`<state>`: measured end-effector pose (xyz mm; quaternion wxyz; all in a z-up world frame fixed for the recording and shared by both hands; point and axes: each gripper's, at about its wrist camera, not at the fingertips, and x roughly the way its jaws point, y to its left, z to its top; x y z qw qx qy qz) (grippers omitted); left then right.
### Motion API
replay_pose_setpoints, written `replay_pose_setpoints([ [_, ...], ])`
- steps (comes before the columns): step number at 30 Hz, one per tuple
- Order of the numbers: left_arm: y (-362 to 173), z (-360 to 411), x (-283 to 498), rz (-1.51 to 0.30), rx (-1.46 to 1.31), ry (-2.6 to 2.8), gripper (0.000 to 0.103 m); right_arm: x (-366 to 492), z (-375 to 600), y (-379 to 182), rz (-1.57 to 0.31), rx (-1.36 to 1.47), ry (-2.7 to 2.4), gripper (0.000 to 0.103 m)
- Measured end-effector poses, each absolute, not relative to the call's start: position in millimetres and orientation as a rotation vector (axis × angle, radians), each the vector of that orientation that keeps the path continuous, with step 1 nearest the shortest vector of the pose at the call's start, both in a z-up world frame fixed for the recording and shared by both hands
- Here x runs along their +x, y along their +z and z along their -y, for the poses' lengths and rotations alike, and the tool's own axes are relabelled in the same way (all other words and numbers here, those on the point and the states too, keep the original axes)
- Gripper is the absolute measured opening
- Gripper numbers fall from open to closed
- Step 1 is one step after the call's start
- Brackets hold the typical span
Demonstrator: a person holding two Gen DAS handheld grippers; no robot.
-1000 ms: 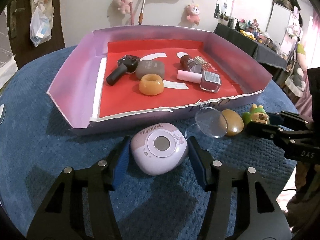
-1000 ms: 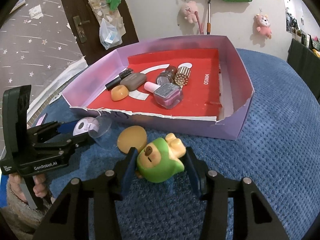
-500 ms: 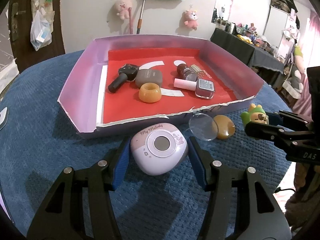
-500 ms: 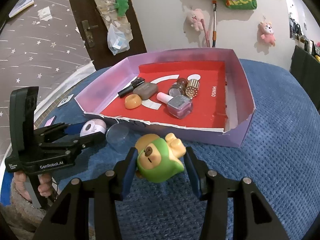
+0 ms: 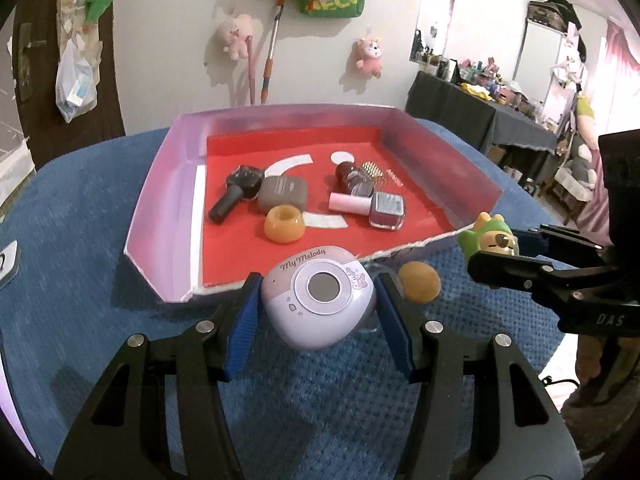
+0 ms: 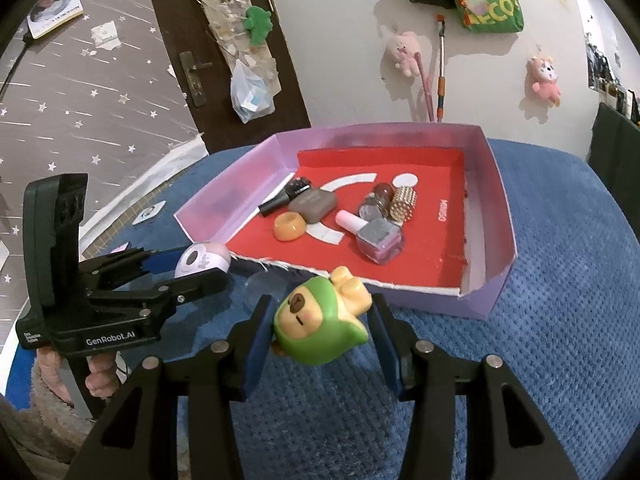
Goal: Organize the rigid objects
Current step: 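Lift the frog toy and pink case and carry them into the box, then lower the frog toy beside the nail polish and the case beside the ring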
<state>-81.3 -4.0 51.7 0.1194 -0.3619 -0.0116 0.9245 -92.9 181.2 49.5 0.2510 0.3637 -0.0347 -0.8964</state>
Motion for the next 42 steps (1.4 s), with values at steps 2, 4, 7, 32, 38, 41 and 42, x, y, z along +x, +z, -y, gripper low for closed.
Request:
replay_pose_setpoints([
  [2, 54.6, 2.6, -82.9, 0.028, -1.046, 2.703, 0.054, -94.2, -179.9, 52.8, 0.094, 0.98, -2.436, 0.051],
  [4, 57.6, 1.1, -85.3, 0.018, -1.036, 2.708, 0.054, -96.4, -178.8, 56.1, 0.093, 0.97, -2.433, 0.051],
  [7, 61.8, -0.1, -90.8, 0.008, -1.021, 2.715, 0.054, -100.0, -178.4, 59.8, 0.092, 0.961, -2.434, 0.051],
  [32, 40.4, 7.0, -148.8, 0.032, -1.197, 2.626, 0.054, -181.7, -165.8, 39.4, 0.16, 1.169, -2.257, 0.051],
  [38, 28.5, 7.0, -160.0, 0.051, -1.256, 2.582, 0.054, -194.1, -161.5, 28.2, 0.177, 1.228, -2.222, 0.051],
  [41, 24.5, 7.7, -164.2, 0.068, -1.273, 2.565, 0.054, -199.6, -160.7, 21.6, 0.196, 1.257, -2.202, 0.051],
  [42, 23.8, 7.9, -165.1, 0.074, -1.274, 2.559, 0.054, -200.7, -160.8, 20.3, 0.207, 1.262, -2.193, 0.051],
])
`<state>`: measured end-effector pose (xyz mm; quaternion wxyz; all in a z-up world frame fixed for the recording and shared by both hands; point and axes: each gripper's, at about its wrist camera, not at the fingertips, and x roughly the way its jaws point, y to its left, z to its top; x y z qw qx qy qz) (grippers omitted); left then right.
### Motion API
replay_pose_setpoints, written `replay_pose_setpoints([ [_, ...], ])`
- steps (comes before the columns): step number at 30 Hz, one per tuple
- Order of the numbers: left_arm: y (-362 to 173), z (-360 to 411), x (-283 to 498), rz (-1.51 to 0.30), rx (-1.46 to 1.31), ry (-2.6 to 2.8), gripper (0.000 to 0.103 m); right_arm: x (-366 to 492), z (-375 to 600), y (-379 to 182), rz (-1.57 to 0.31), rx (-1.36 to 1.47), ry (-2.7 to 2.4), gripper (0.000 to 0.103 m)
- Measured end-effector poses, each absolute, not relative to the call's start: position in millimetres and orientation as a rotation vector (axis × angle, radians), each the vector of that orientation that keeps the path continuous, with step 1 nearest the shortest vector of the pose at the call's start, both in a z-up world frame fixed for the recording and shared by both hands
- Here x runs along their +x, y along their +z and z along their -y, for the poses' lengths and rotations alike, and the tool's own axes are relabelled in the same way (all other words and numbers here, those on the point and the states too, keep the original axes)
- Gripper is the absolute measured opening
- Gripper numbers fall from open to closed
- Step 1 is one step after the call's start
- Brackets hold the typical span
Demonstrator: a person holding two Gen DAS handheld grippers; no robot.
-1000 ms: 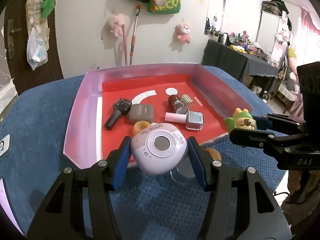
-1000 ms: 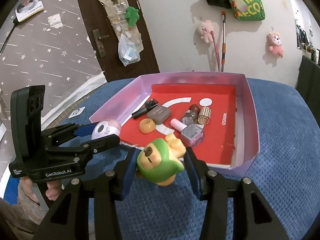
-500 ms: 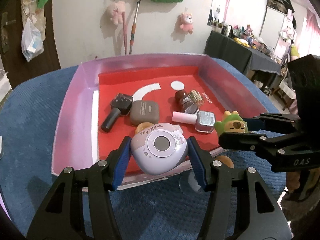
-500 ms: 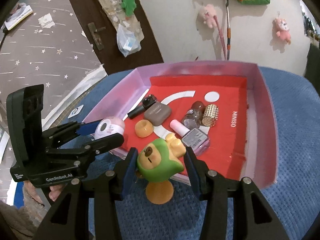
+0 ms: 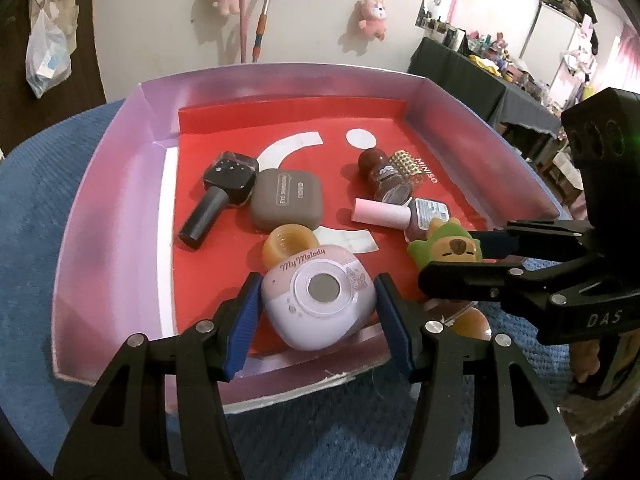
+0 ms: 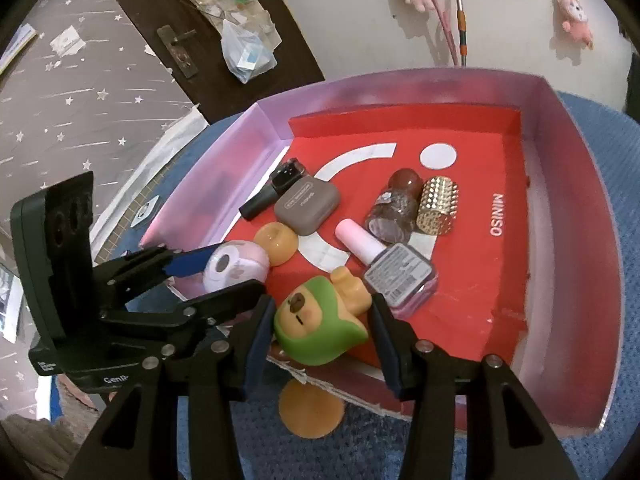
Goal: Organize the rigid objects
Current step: 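Lower the frog toy beside the nail polish and the case beside the ring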
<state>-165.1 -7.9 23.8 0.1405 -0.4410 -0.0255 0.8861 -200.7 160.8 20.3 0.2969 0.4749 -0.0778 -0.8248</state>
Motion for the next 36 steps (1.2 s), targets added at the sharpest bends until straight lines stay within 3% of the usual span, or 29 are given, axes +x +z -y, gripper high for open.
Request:
replay_pose_setpoints([
  [36, 11.6, 12.3, -197.8, 0.049, -1.277, 2.641, 0.054, -226.6, -160.5, 9.1, 0.065, 1.238, -2.458, 0.051],
])
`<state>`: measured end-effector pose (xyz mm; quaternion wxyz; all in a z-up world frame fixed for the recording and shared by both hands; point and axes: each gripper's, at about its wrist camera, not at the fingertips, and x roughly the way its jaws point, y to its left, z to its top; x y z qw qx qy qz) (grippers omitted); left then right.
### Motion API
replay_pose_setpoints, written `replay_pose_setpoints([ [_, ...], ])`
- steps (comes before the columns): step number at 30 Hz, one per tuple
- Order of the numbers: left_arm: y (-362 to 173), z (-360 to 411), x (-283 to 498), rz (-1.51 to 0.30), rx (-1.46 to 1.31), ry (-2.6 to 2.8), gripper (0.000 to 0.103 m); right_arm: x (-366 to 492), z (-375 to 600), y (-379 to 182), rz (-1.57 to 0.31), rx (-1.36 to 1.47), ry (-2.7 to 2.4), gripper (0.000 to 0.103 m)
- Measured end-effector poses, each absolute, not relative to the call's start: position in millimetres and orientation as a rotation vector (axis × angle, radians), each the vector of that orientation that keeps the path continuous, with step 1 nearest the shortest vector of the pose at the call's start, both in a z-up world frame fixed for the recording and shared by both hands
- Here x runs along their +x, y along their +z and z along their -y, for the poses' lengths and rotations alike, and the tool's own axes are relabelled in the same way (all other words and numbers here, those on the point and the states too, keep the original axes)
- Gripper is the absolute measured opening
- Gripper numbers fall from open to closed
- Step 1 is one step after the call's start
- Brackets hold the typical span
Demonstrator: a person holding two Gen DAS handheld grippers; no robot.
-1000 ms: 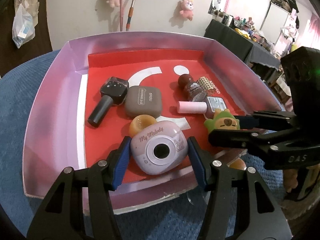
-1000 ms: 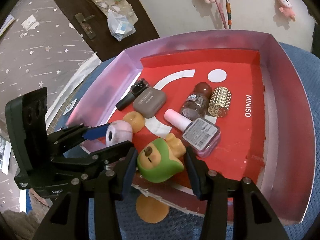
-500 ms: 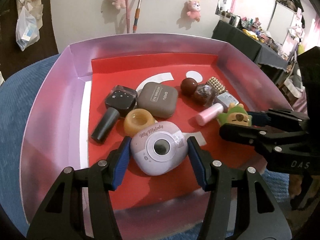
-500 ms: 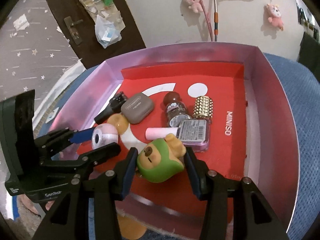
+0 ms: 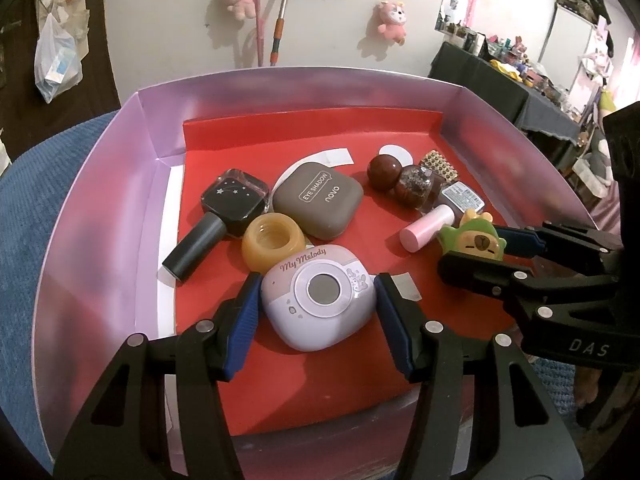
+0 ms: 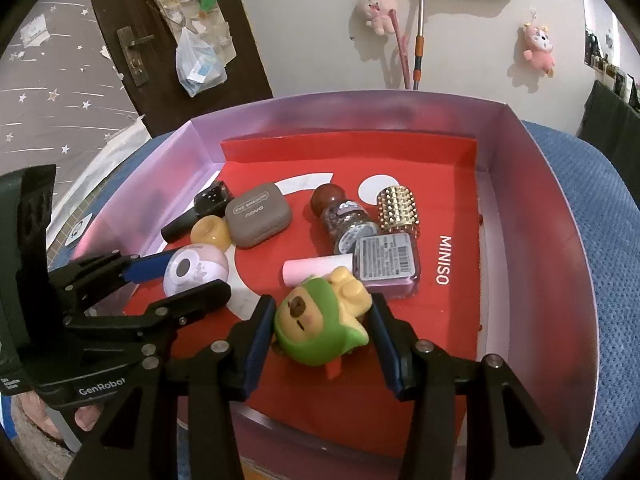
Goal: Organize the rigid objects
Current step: 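Lower the frog toy beside the nail polish and the case beside the ring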
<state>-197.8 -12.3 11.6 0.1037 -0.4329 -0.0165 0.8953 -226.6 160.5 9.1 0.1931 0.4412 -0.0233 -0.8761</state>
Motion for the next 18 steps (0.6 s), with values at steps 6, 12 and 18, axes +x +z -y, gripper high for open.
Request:
replay_pose_setpoints([
  [6, 11.6, 12.2, -198.7, 0.05, -1.279, 2.64, 0.054, -226.4, -161.1, 8.7, 0.07, 1.238, -2.458, 0.051],
  [12, 11.5, 12.7, -199.0, 0.048, -1.28, 2.642, 0.055, -226.3, -161.1, 8.9, 0.078, 1.239, -2.456, 0.051],
  [18, 10.8, 11.4, -200.8, 0.03, -1.282, 2.65, 0.055, -226.1, -161.5, 8.9, 0.084, 1.238, -2.455, 0.051],
])
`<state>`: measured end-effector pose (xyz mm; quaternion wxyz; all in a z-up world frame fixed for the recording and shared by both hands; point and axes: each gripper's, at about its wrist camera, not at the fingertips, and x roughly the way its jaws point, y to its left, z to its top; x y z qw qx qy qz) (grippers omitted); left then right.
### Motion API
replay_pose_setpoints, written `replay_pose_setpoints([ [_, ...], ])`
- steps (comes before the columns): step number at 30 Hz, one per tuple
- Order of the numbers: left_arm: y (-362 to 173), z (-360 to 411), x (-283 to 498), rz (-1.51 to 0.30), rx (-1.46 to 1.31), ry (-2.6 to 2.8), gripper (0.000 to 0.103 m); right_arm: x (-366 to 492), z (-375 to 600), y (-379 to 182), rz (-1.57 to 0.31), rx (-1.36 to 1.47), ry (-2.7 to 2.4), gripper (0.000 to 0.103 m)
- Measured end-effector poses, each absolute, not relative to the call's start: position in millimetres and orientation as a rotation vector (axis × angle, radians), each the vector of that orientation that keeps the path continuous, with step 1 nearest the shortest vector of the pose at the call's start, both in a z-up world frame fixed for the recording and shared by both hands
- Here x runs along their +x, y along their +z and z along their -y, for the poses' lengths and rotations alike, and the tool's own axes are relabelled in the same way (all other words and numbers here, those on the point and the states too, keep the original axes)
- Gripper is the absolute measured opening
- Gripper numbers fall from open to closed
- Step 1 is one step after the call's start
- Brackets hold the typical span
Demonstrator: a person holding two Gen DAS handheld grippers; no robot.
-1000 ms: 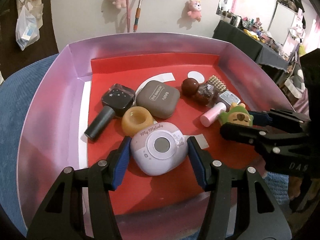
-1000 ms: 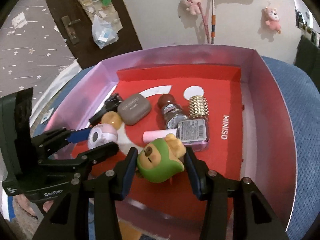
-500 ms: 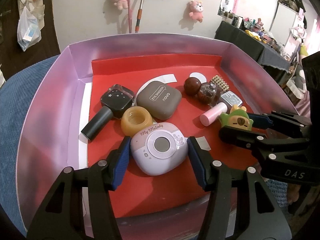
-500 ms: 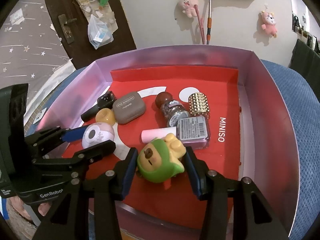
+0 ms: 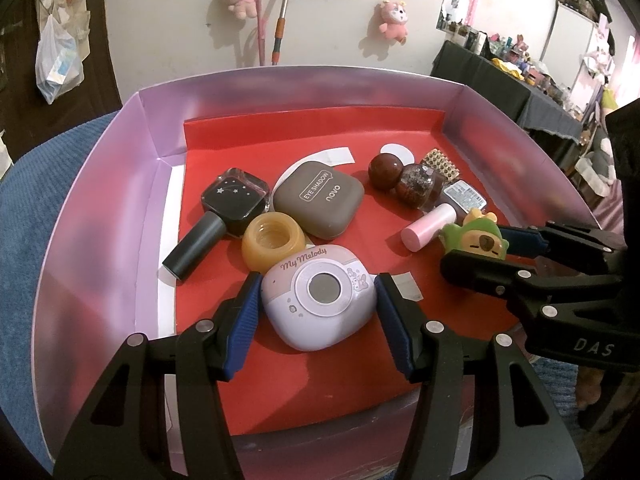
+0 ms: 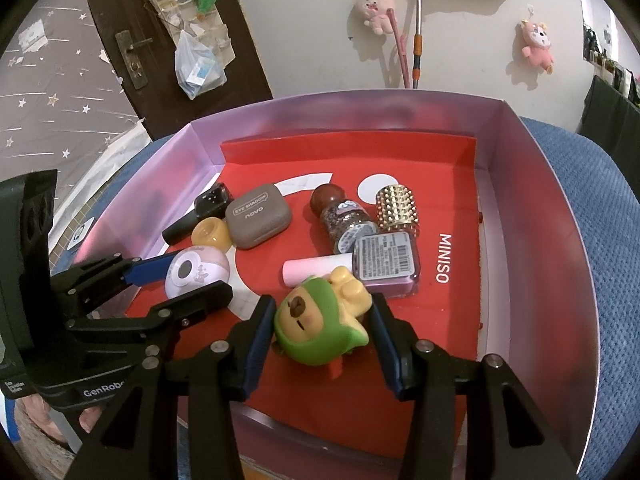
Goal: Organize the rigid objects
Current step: 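Lower the frog toy beside the nail polish and the case beside the ring, then open the right gripper to release the frog while the left releases the case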
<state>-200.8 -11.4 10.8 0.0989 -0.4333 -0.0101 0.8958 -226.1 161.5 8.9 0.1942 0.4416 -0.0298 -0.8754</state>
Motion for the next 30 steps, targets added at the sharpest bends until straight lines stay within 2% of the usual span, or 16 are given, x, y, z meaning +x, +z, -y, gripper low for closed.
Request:
replay_pose_setpoints([
  [30, 9.1, 7.8, -197.5, 0.005, -1.277, 2.643, 0.055, -223.2, -165.7, 6.9, 0.072, 1.232, -2.454, 0.051],
])
